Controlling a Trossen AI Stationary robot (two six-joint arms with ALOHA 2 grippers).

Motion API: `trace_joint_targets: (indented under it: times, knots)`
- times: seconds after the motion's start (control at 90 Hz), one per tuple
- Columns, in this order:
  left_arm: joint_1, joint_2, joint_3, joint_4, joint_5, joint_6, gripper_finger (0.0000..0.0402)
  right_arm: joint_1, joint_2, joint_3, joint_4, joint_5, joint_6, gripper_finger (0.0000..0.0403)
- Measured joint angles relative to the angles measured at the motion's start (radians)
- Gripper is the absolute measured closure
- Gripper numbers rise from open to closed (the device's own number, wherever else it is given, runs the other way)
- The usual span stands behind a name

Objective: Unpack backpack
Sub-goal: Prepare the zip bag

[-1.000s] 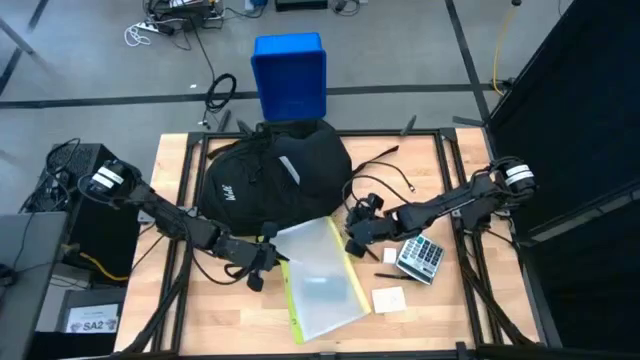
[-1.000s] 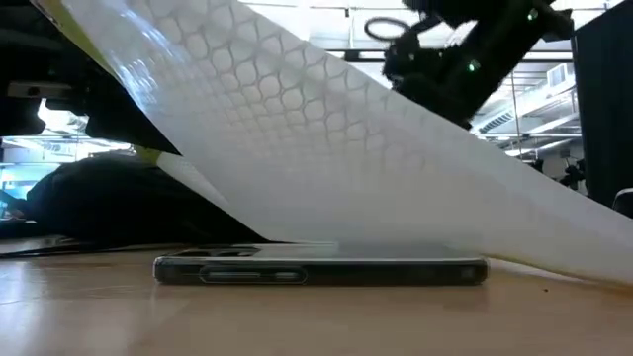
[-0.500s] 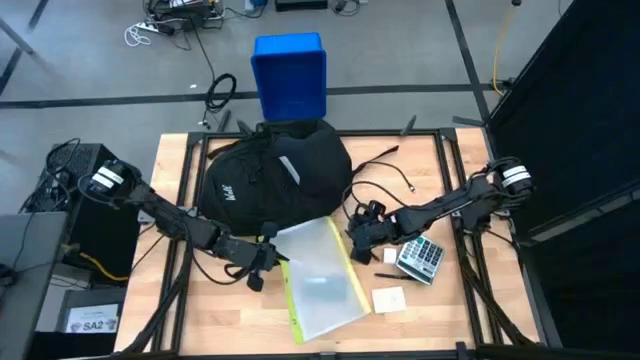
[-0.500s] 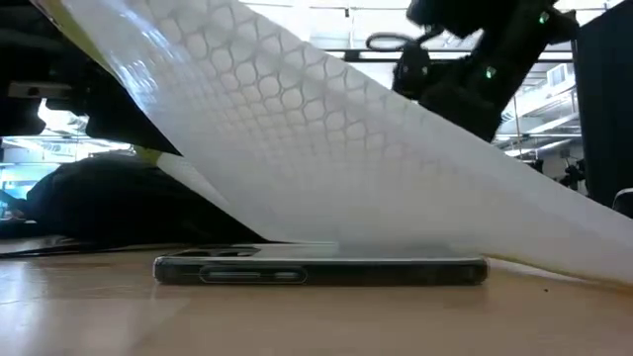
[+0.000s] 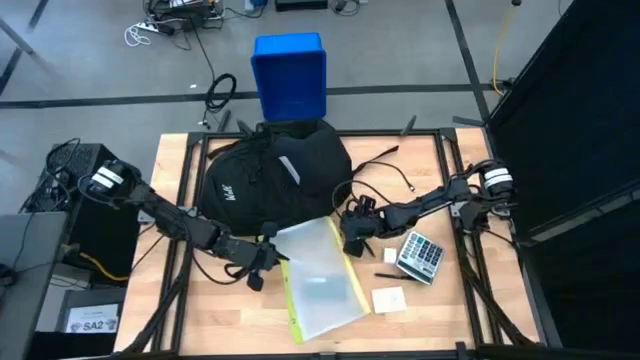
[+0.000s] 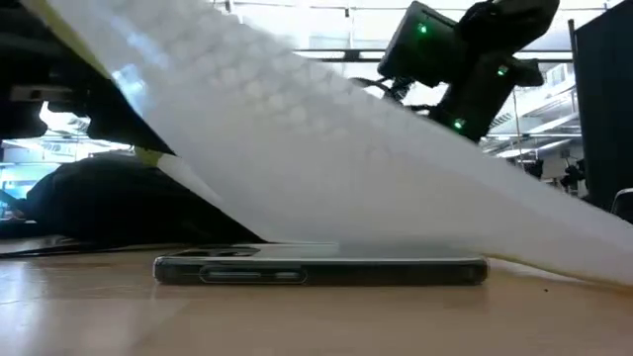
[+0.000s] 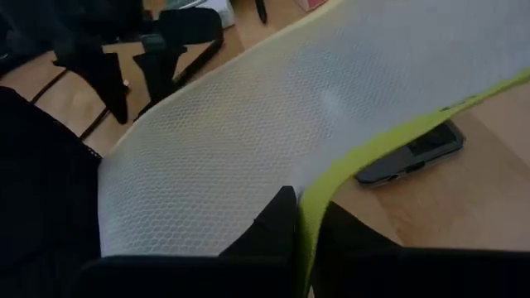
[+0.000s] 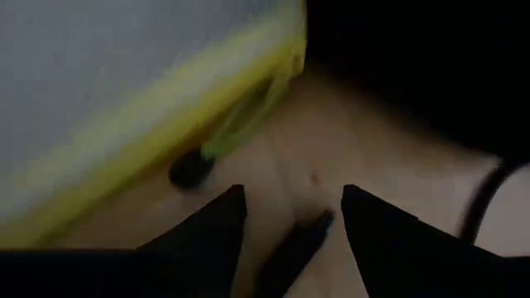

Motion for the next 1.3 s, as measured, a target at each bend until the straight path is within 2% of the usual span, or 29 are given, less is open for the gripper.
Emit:
trace_joint_targets:
  times: [0.167,0.478,0.767,1.1,1.3]
  knots:
    - [0.000,0.000,0.000,-0.001,-0.002,0.001,0.0402,0.012,0.000,0.000,0.115,-0.093,-0.066,0.0243]
    - [0.002,0.000,0.000,-0.003,-0.019,0.012,0.0402,0.066,-0.011,0.000,0.343,-0.178,-0.221,0.0247]
    - [0.025,0.022,-0.003,-0.032,-0.039,0.008,0.0402,0.098,-0.011,0.000,0.488,-0.207,-0.304,0.0233]
    - [0.105,0.133,-0.138,0.305,-0.029,-0.005,0.0398,0.099,-0.012,0.000,0.505,-0.206,-0.310,0.0218]
    - [0.109,0.135,-0.129,0.341,0.014,-0.015,0.0346,0.099,-0.012,0.000,0.502,-0.206,-0.309,0.0215]
